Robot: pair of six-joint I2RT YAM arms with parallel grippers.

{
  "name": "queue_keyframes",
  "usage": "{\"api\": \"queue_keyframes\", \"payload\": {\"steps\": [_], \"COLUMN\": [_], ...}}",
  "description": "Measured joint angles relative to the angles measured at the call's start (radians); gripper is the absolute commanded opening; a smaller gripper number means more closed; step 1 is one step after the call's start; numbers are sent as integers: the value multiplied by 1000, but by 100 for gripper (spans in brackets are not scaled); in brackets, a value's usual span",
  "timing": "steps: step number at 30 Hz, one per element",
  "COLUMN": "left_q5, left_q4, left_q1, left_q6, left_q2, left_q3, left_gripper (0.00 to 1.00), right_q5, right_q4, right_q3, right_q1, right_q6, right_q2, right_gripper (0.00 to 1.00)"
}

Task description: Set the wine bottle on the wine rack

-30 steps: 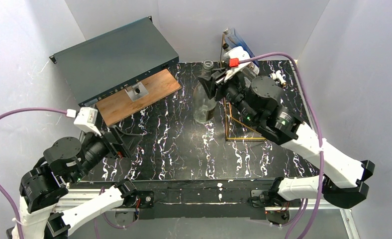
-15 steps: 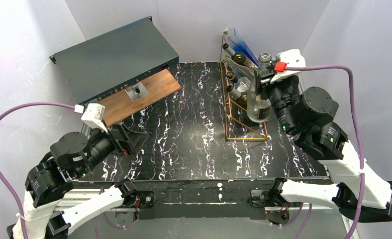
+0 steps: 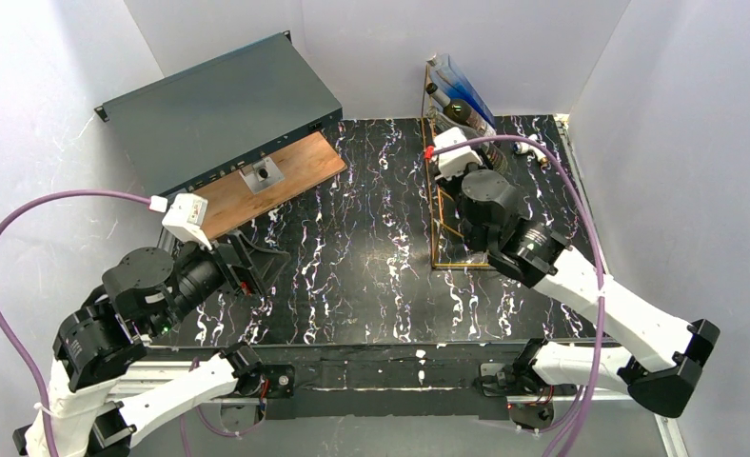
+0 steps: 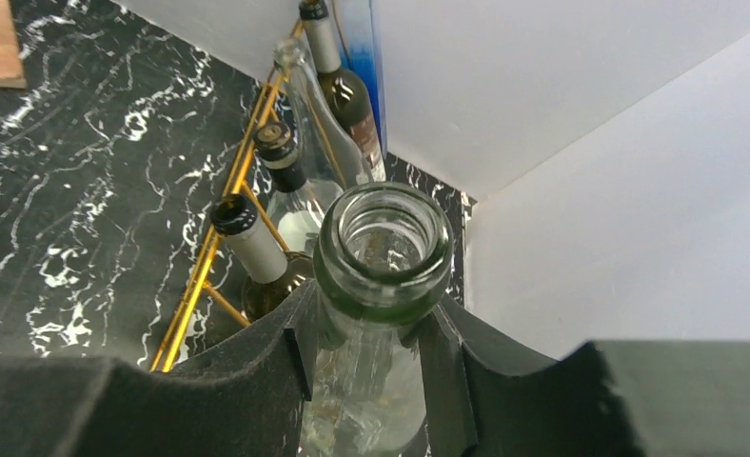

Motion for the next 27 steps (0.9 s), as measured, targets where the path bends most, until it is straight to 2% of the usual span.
{"api": "queue_keyframes", "payload": {"steps": [10,27], "left_q5": [0,0], "left_q4": [0,0], "left_q1": [0,0], "left_q6": [0,8], "left_q2": [-9,-8], "left_q3": [0,-2], "left_gripper": [99,99], "right_q5": [-122,-207], "right_q4": [-35,-98], "right_q3": [-54,-154], "right_q1": [-192,-263], "right_q6": [96,185], "right_q2": [7,-31], "right_gripper": [1,1]}}
